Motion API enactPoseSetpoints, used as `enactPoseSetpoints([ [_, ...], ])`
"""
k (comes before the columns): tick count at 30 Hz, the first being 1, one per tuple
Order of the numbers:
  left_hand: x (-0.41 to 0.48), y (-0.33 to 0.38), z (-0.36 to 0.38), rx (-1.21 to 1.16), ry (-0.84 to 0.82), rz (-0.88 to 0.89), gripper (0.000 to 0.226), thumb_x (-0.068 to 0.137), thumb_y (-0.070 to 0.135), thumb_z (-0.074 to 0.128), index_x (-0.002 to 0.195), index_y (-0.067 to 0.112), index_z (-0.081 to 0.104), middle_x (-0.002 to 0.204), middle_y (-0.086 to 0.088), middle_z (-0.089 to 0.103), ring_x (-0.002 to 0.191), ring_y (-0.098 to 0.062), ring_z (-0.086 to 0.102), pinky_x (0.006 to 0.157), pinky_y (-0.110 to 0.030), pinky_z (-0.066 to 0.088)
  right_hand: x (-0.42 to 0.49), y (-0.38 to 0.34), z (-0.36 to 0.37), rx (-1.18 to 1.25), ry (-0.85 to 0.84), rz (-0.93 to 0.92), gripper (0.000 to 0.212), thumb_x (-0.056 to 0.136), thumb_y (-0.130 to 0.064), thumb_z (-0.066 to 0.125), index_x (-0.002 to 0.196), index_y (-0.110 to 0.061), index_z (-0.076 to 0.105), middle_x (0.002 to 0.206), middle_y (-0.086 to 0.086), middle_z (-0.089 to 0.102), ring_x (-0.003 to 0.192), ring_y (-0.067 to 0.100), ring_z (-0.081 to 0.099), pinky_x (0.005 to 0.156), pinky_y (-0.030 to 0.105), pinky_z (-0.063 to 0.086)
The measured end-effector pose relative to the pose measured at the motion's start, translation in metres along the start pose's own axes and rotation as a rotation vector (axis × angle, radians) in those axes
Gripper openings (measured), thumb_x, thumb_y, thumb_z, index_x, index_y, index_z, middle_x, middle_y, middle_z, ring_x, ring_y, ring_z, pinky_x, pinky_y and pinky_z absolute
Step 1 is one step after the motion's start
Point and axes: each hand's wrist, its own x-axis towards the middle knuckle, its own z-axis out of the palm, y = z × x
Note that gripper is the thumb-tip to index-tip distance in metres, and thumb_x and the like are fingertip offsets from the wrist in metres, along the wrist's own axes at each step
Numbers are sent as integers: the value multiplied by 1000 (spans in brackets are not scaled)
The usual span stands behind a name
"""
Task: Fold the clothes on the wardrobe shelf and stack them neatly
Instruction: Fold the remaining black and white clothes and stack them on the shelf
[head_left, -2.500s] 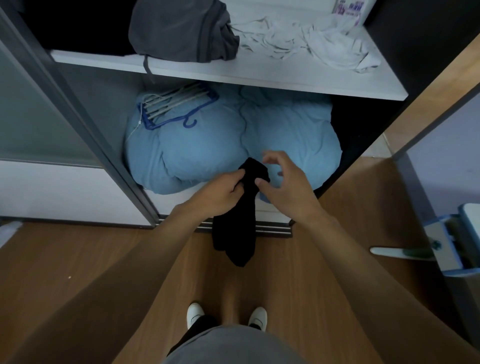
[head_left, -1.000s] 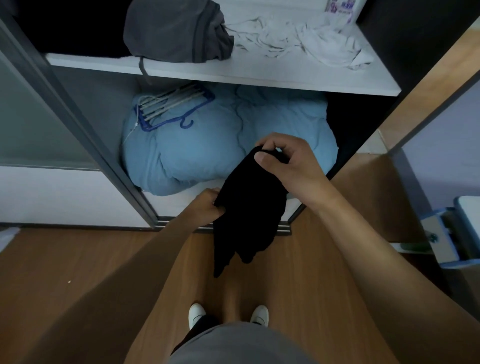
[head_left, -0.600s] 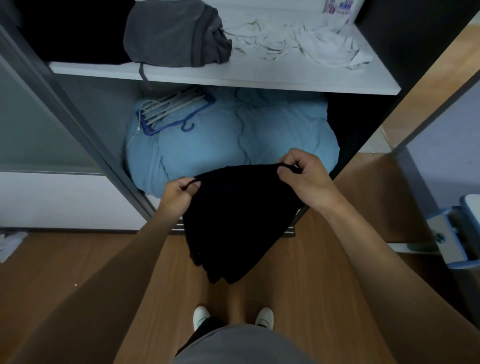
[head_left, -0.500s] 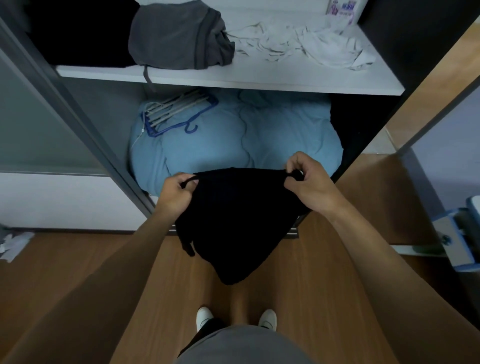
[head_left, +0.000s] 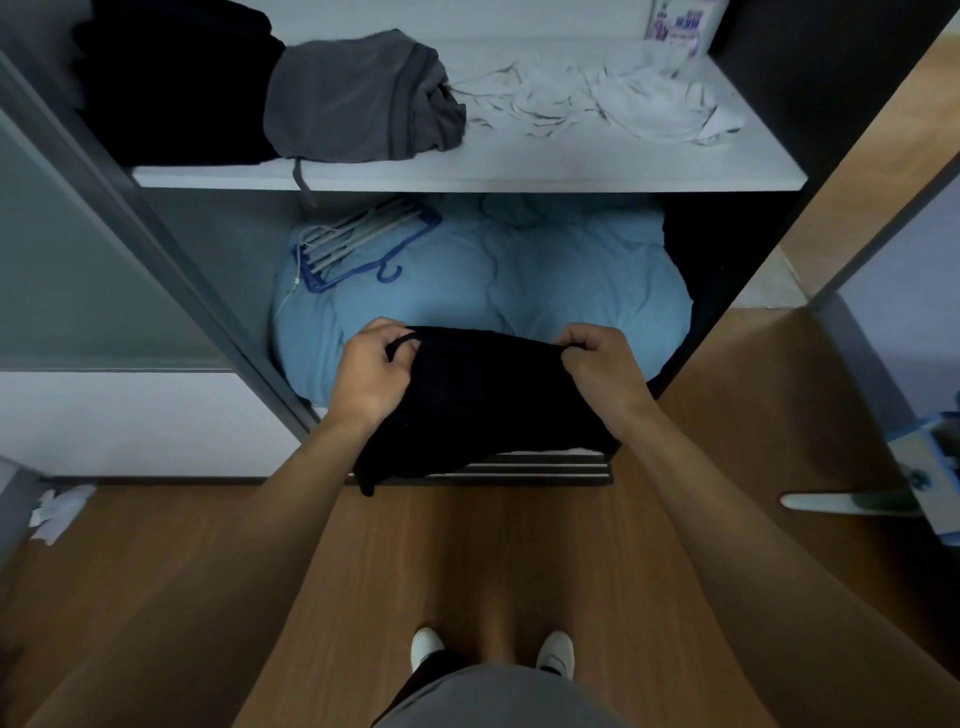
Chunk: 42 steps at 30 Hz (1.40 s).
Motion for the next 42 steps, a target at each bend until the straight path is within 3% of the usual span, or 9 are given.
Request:
enactPoseSetpoints([
  [5, 5, -1, -1, -41, 17, -3, 15, 97, 2, 59, 102, -1, 73, 102, -3, 63, 98, -14, 58, 90, -8, 41, -1, -3, 11, -462, -296, -6, 45, 81, -56, 72, 58, -24, 50, 57, -8, 56, 51, 7, 54, 51, 23, 39],
  [11, -12, -24, 2, -86, -220, -15, 15, 94, 1, 64, 105, -1, 73, 106, -2, 64, 99, -12, 59, 93, -9, 39, 1, -16, 0, -156, -167, -23, 42, 90, -34, 71, 60, -9, 56, 62, 9, 60, 55, 13, 54, 57, 30, 40],
  [14, -36, -37, 10, -172, -391, -58, 21, 94, 0, 64, 84, 15, 73, 75, 16, 65, 66, 2, 57, 64, -13, 43, 1, -24, 2, -197, -210, -36, 40, 92, -28, 69, 73, 7, 64, 71, 19, 66, 61, 17, 57, 60, 31, 42],
  [20, -68, -55, 42, -45, -668, -74, 61, 87, -10, 63, 50, 38, 56, 52, 21, 58, 54, 8, 55, 55, -9, 35, -10, -23, 14, -274, -273, -98, 37, 94, -15, 65, 59, -21, 57, 61, -7, 57, 54, -2, 50, 56, 17, 37],
  [23, -77, -72, 53, 264, -849, -161, 23, 93, 3, 58, 75, 15, 67, 79, 0, 66, 78, -15, 64, 67, -24, 42, -15, -21, 8, -240, -303, -47, 20, 95, -17, 65, 82, -3, 73, 79, 12, 72, 70, 12, 65, 66, 27, 48],
  [29, -71, -89, 37, 122, -365, -346, 24, 78, -17, 55, 67, -2, 70, 63, -10, 64, 65, -13, 58, 62, -25, 45, -21, -2, -1, -243, -351, 116, 33, 94, -32, 67, 75, -6, 68, 70, 7, 69, 63, 15, 66, 60, 25, 48],
  [34, -52, -73, 25, 85, -108, -481, 25, 80, 0, 57, 89, 10, 78, 96, -11, 76, 98, -29, 69, 94, -40, 54, -23, 13, 1, -258, -383, 271, 46, 83, -62, 68, 74, -17, 66, 64, -5, 69, 58, 10, 67, 52, 15, 45],
  [39, -44, -59, 15, 247, -32, -479, 28, 78, 10, 58, 96, 21, 78, 112, -4, 74, 111, -29, 65, 100, -34, 50, -24, 6, 4, -588, -658, 289, 99, 57, -76, 78, 135, -21, 53, 126, -8, 59, 109, 12, 62, 89, 24, 49],
  [42, -41, -50, 11, 294, -55, -485, 29, 77, 11, 58, 97, 20, 77, 111, -6, 74, 108, -31, 65, 95, -34, 52, -23, 2, 7, -568, -705, 140, 61, 74, -51, 83, 116, -13, 62, 109, -7, 65, 100, 11, 62, 77, 21, 49],
])
